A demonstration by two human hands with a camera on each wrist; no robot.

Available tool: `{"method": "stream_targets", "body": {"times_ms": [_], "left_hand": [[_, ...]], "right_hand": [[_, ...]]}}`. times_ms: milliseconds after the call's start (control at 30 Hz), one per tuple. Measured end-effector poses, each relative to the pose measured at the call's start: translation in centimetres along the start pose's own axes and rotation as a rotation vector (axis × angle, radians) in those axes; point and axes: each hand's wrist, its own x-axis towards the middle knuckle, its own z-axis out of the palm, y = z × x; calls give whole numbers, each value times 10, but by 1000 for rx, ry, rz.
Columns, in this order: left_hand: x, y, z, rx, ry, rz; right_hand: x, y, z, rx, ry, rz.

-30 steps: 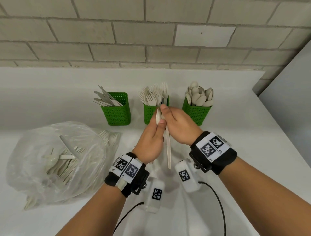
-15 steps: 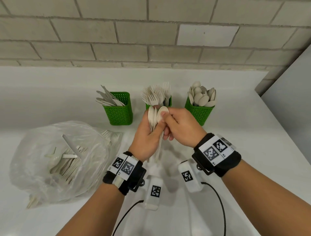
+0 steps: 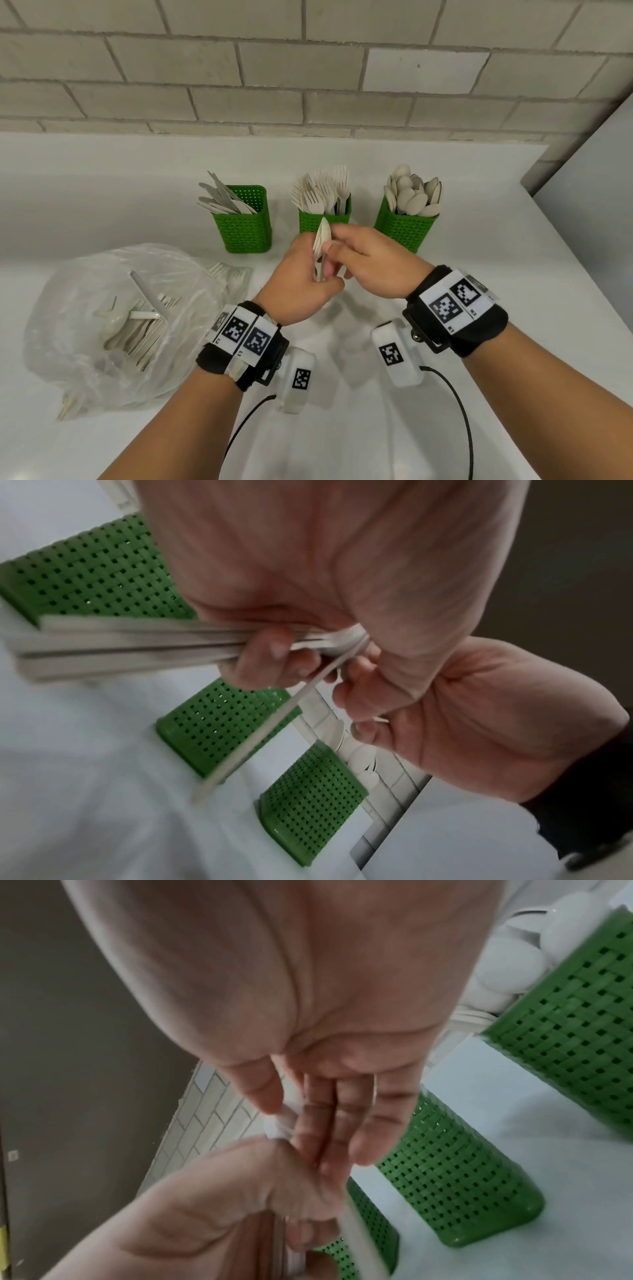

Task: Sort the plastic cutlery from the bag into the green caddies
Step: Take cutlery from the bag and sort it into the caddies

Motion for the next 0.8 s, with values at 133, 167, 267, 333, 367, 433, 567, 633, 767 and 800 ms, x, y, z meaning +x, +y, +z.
{"method": "stream_targets", "body": {"times_ms": [133, 167, 267, 333, 367, 433, 567, 633, 767, 800], "left_hand": [[0, 1, 4, 33, 21, 12], [-1, 2, 6, 16, 20, 4], [-3, 3, 11, -39, 90, -22], [-3, 3, 14, -65, 113, 6], [-3, 3, 15, -70, 104, 13], [-2, 6, 16, -89, 66, -15], [-1, 11, 13, -120, 44, 0], [-1, 10, 14, -119, 57, 39], [-4, 5, 18, -114, -1, 42], [-5, 4, 18, -140, -32, 39]], "right_hand": [[0, 1, 1, -107, 40, -61], [0, 1, 1, -136, 56, -63], [-1, 1, -4, -194, 87, -68], [0, 1, -5, -164, 67, -74], [0, 1, -4, -117, 79, -71], [0, 0, -2, -17, 157, -87], [-1, 1, 4, -73, 219, -144], [-2, 0, 8, -153, 247, -159], [-1, 0, 16, -312, 368, -202], [-1, 0, 16, -291, 371, -183]]}}
